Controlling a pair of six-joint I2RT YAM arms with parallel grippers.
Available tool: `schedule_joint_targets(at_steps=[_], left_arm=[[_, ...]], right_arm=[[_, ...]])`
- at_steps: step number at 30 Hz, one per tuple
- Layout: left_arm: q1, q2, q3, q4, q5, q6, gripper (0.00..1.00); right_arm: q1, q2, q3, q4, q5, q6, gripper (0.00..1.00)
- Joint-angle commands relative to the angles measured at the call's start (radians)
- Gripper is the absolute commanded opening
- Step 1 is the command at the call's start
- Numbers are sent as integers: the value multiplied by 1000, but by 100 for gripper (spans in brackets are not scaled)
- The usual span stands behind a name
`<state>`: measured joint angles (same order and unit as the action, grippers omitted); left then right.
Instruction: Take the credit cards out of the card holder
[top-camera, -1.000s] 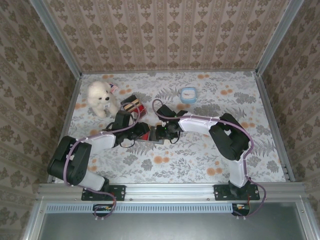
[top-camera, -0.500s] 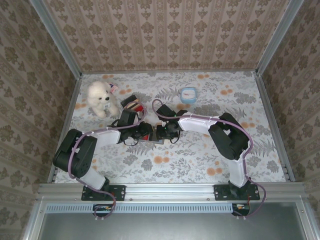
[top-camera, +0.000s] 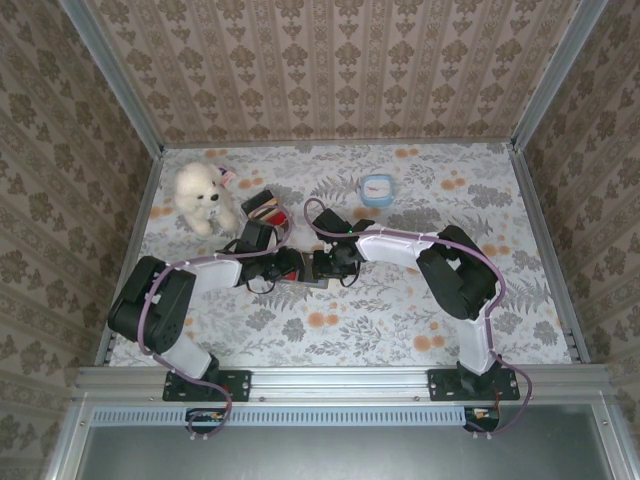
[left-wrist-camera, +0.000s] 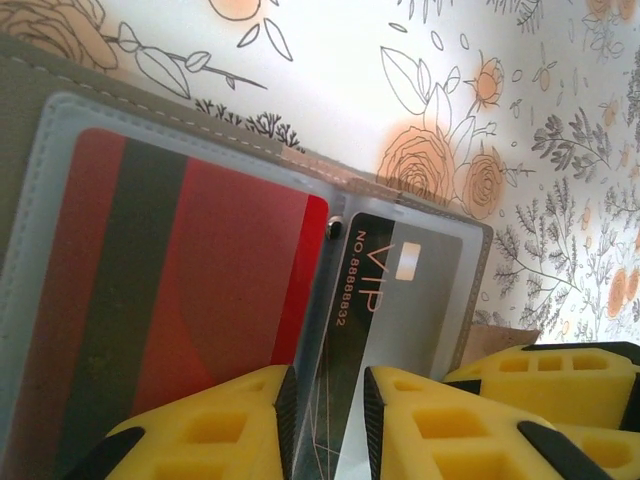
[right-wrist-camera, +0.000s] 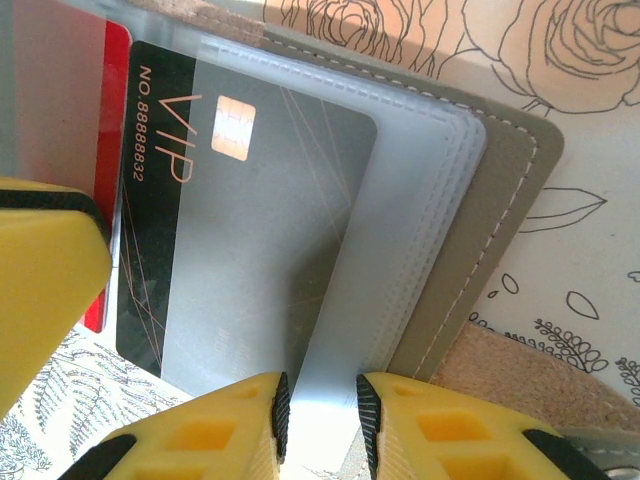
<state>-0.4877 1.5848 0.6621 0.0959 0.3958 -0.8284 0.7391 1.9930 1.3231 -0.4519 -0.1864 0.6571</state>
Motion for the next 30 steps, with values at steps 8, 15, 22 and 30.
schedule_joint_targets(at_steps=[8, 15, 22, 30], left_arm=[[1, 73, 23, 65, 82, 15, 27], [3, 81, 15, 116, 132, 8, 20], [16, 73, -2, 128, 131, 9, 12], [25, 47, -24, 125, 121, 12, 0]], right_arm=[[-12, 54, -7, -44, 26, -8, 31], [-17, 56, -9, -41, 19, -5, 31], [-20, 54, -15, -40, 22, -3, 30], [-37, 17, -29, -35, 18, -2, 30]])
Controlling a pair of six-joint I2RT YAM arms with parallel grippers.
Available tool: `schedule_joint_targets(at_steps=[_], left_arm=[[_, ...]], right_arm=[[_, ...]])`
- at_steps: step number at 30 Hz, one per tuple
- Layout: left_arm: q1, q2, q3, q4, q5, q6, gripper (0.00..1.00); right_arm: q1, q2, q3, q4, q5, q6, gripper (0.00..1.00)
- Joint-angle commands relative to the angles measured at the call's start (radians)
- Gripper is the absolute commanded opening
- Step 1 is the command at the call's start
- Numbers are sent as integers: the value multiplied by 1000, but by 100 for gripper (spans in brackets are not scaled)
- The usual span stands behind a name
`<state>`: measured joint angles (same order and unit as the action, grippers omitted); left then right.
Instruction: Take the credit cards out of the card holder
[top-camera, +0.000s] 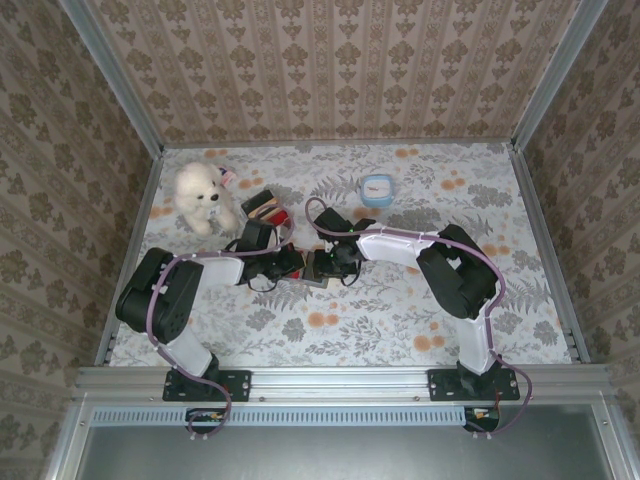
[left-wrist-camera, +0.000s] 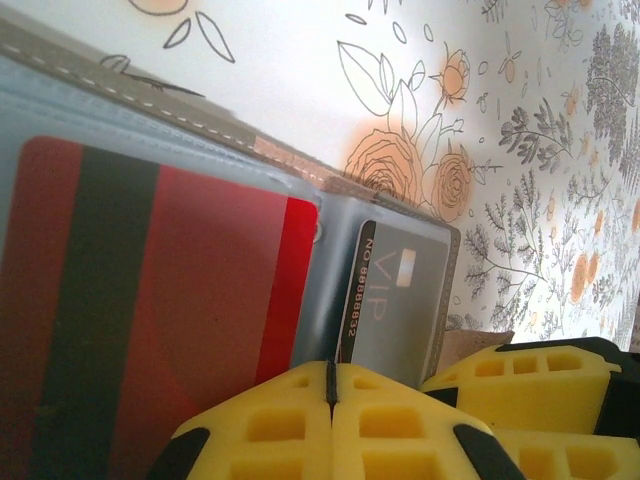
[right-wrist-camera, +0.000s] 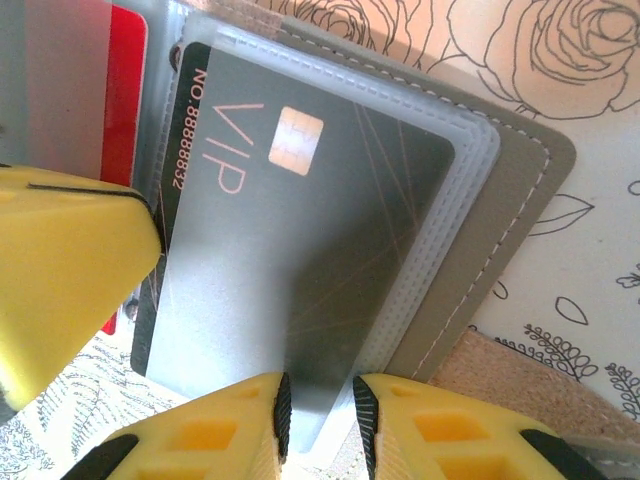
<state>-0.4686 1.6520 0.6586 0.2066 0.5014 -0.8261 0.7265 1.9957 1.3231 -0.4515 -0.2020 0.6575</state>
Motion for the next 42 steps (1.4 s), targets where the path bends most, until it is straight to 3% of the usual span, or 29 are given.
schedule_joint_targets(at_steps=[1, 10, 18, 24, 42], left_arm=[[6, -23, -23, 16, 17, 10, 0], [33, -45, -37, 14, 2, 7, 0], [37, -49, -38, 18, -1, 4, 0], [36, -40, -39, 27, 2, -1, 0], [38, -32, -44, 34, 5, -8, 2]], right_arm=[[-28, 6, -30, -36, 33, -3, 30], [-69, -45, -50, -64, 46, -53, 29], [-70, -103, -49, -22, -75, -91, 28], [-58, -117, -40, -1, -91, -77, 26], [-52, 65, 94, -2, -87, -32, 21]])
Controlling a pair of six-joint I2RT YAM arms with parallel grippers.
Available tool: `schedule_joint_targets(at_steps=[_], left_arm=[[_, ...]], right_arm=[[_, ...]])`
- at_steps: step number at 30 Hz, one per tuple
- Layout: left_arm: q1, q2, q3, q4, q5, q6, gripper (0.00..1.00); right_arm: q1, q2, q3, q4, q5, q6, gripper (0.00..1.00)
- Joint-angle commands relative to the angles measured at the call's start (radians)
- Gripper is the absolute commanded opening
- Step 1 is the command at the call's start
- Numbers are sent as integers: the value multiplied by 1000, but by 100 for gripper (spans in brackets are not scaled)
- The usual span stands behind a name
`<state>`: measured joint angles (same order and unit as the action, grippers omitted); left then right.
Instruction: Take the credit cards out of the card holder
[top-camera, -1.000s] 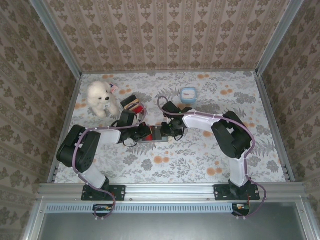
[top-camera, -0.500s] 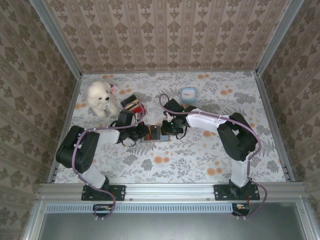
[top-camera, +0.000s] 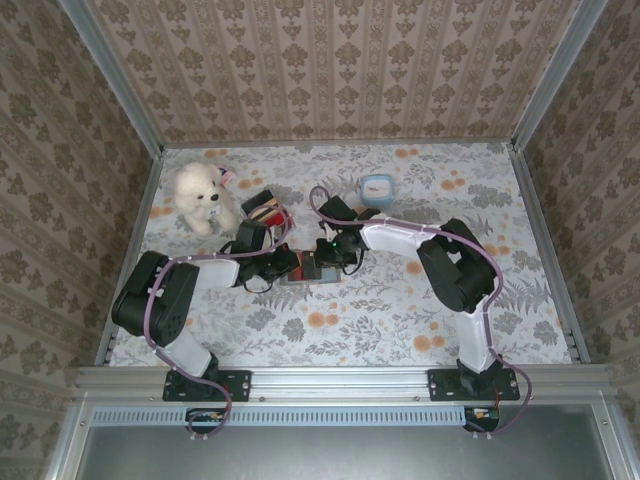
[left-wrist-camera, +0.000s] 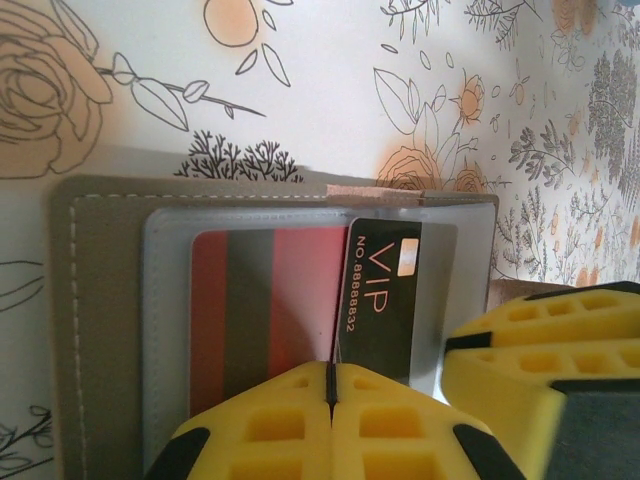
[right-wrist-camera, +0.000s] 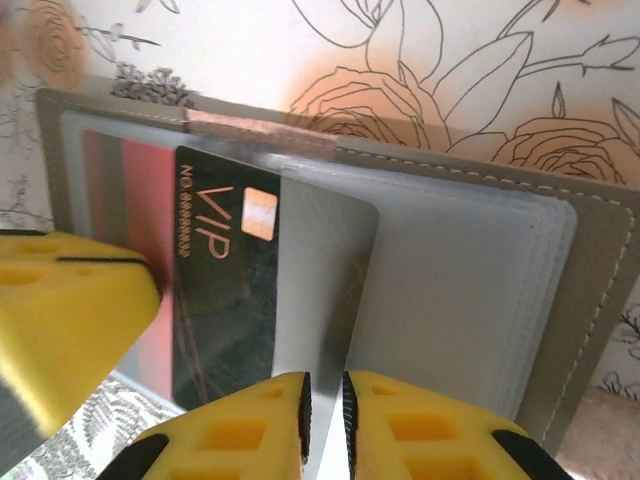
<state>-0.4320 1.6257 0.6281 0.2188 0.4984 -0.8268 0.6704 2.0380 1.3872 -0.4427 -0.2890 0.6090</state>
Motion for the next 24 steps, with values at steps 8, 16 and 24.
schedule_joint_targets(at_steps=[8, 16, 24], left_arm=[[1, 23, -24, 121, 75, -43, 23], [1, 42, -26, 140, 82, -55, 28], [6, -1, -15, 20, -7, -23, 33]], right_arm=[[4, 39, 19, -5, -38, 17, 21], [5, 42, 9, -6, -41, 18, 21], [4, 45, -1, -10, -34, 17, 21]])
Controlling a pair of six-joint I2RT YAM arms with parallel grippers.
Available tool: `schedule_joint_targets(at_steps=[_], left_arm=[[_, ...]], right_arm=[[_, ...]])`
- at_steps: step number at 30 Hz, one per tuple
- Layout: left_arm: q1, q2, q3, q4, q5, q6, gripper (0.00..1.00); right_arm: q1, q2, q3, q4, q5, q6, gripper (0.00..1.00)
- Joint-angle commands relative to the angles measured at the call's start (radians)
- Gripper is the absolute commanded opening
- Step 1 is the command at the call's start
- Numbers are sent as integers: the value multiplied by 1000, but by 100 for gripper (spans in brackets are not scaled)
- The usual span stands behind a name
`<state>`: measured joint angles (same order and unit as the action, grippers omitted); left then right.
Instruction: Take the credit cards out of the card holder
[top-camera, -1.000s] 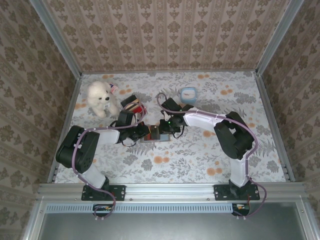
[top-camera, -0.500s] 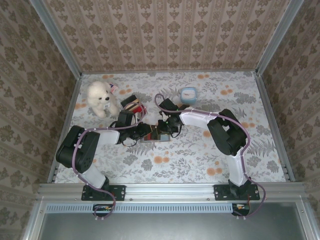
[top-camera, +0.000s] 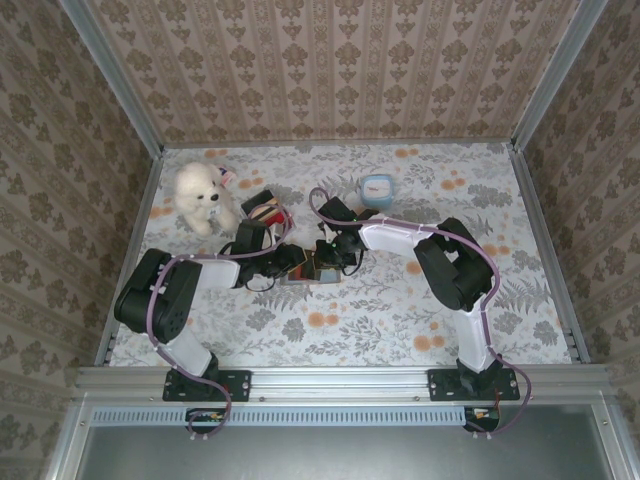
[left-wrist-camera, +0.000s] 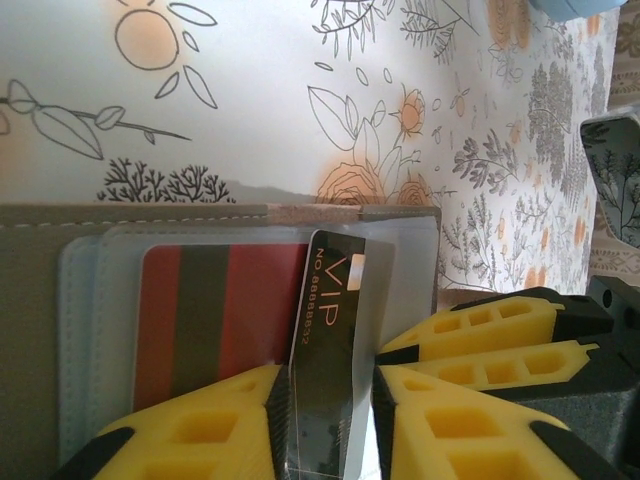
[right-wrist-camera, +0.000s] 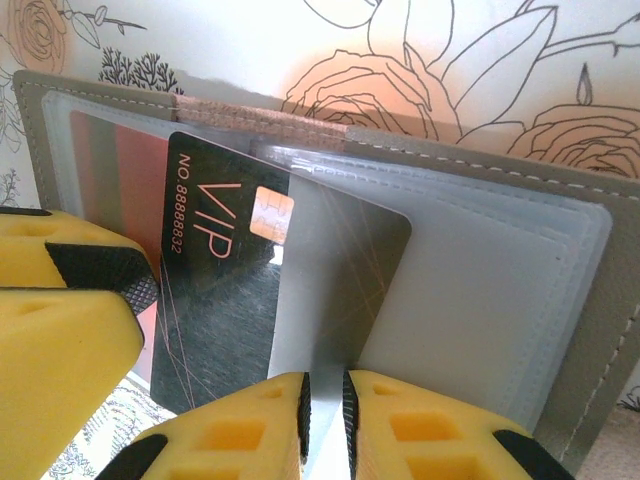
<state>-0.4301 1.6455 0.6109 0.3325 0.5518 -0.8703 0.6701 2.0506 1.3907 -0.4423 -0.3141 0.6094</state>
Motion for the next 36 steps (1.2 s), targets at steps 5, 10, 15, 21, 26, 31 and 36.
schedule_joint_targets(at_steps=[5, 10, 15, 21, 26, 31, 36], left_arm=[[-6, -70, 19, -176, -86, 93, 36], [-11, -40, 24, -179, -63, 105, 35], [-19, -8, 41, -161, -44, 93, 34], [-20, 14, 52, -147, -21, 67, 35], [-20, 11, 58, -139, 3, 69, 30], [-21, -10, 63, -161, -11, 82, 19], [-17, -49, 78, -241, -53, 122, 4]], right_arm=[[5, 36, -10, -15, -3, 16, 21], [3, 40, -13, -9, -9, 18, 21], [3, 42, -18, -4, -19, 18, 21], [3, 46, -18, 3, -40, 16, 21], [3, 49, -19, 7, -51, 13, 21], [2, 47, -24, 5, -44, 13, 21], [-9, 26, -35, -5, -15, 10, 21]])
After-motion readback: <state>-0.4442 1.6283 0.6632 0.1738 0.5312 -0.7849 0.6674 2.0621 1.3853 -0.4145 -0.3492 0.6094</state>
